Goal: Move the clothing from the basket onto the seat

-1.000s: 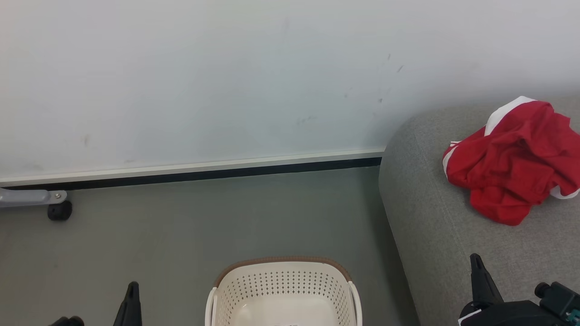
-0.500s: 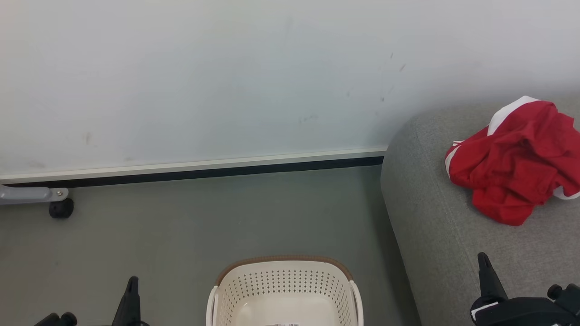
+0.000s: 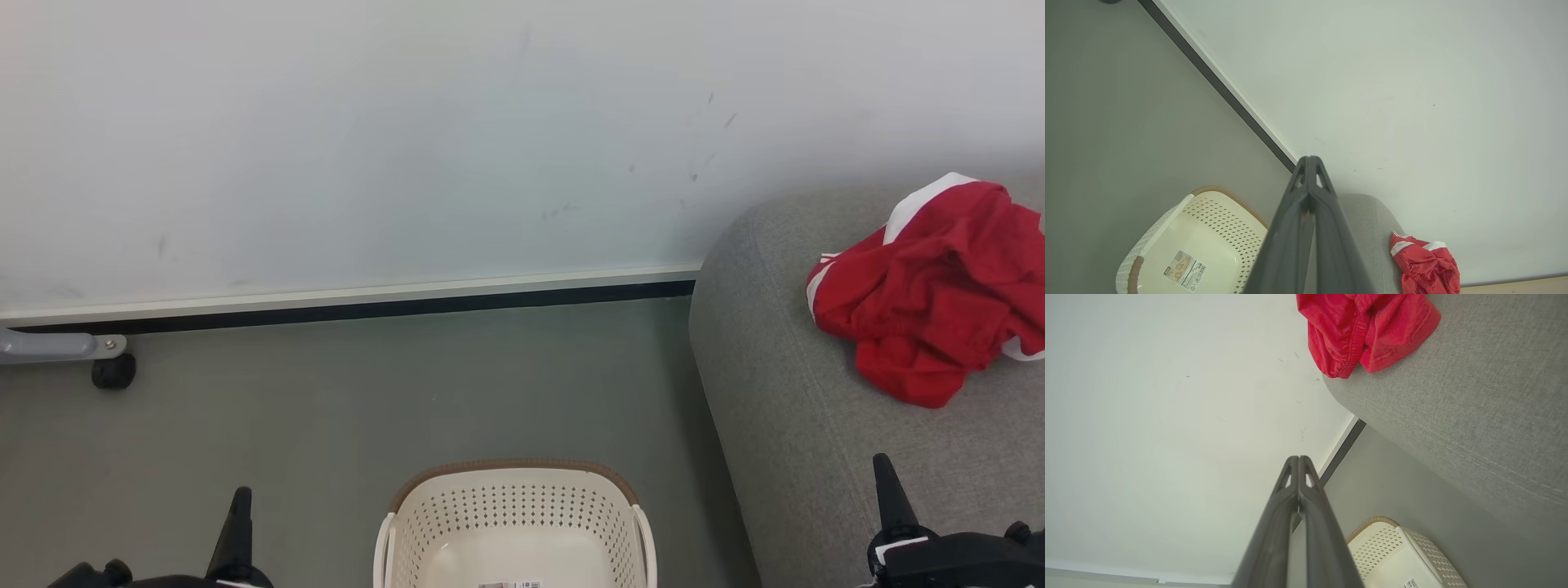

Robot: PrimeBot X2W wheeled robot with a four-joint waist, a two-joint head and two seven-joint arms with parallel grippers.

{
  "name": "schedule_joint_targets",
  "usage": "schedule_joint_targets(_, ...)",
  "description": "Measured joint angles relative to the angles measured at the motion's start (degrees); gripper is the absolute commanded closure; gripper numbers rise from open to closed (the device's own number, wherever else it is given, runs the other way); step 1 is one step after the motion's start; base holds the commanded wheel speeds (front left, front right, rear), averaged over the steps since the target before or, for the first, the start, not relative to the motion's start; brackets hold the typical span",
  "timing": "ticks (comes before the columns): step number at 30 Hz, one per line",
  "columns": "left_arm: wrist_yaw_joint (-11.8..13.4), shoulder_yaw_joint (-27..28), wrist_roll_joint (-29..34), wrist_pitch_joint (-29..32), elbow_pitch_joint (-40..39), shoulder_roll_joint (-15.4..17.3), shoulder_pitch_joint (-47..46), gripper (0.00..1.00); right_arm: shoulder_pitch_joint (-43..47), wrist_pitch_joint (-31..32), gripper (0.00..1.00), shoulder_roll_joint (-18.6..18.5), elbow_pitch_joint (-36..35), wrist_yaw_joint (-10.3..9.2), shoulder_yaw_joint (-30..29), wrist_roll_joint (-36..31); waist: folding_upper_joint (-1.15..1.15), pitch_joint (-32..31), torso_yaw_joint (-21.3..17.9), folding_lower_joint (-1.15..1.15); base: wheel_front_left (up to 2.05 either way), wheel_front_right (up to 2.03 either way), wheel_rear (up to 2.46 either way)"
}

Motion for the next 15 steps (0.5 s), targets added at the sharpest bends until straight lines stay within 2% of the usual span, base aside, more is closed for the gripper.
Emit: schedule_joint_targets(15, -2.04, 2.23, -10.12, 3.08, 1.45, -1.31, -2.2, 1.0, -1.11, 3.02, 1.0, 1.14, 1.23, 2.03, -3.75, 10.95, 0.0, 0.26, 0.36, 0.0, 0.0, 0.0, 0.0)
